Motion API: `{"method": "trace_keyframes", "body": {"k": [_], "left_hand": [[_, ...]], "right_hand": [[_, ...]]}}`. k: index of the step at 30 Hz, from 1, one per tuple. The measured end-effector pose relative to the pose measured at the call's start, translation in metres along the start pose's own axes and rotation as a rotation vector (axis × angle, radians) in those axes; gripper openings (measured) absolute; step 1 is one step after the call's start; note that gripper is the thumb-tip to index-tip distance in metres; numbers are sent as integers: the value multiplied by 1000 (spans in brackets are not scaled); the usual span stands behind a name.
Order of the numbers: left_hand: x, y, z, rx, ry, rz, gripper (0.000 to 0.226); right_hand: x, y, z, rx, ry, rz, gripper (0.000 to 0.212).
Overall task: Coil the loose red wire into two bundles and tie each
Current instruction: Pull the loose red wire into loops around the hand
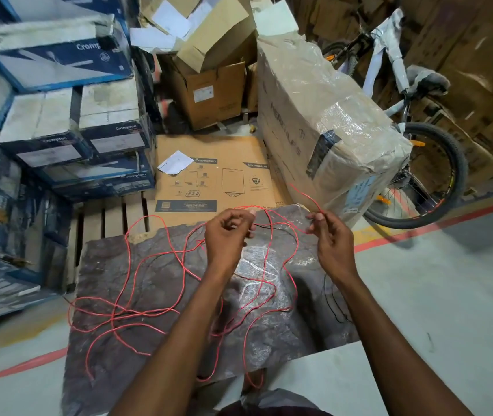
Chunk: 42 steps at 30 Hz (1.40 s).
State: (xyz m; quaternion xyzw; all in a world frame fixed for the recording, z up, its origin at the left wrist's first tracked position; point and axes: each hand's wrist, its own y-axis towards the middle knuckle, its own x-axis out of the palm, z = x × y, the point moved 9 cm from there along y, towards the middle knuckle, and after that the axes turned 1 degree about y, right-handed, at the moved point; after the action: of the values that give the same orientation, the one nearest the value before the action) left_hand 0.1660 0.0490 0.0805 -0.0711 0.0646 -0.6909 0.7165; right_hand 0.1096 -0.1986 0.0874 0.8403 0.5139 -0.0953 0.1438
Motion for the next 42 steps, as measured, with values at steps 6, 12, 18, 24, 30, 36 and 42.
{"method": "trace_keyframes", "body": {"k": [6, 12, 18, 24, 30, 36, 42], "left_hand": [[-34, 10, 62, 219, -27, 15, 6], [-56, 6, 106, 424, 207, -43, 14], [-64, 0, 146, 540, 384, -301, 19], [-77, -7, 157, 488, 343, -459, 23], [-78, -25, 155, 289, 122, -757, 28], [-81, -52, 169, -112, -643, -952, 18], [-79, -63, 189, -285, -891, -1014, 14]], "right_hand": [[28, 4, -50, -197, -132, -154, 26], [69, -1, -107, -396, -244, -440, 27], [87, 0, -169, -538, -215, -488, 42], [102, 6, -195, -513, -166, -448, 32], [121, 4, -215, -466, -116, -371, 24], [151, -7, -207, -95, 438, -472, 41], [167, -19, -211, 35, 713, -562, 30]]}}
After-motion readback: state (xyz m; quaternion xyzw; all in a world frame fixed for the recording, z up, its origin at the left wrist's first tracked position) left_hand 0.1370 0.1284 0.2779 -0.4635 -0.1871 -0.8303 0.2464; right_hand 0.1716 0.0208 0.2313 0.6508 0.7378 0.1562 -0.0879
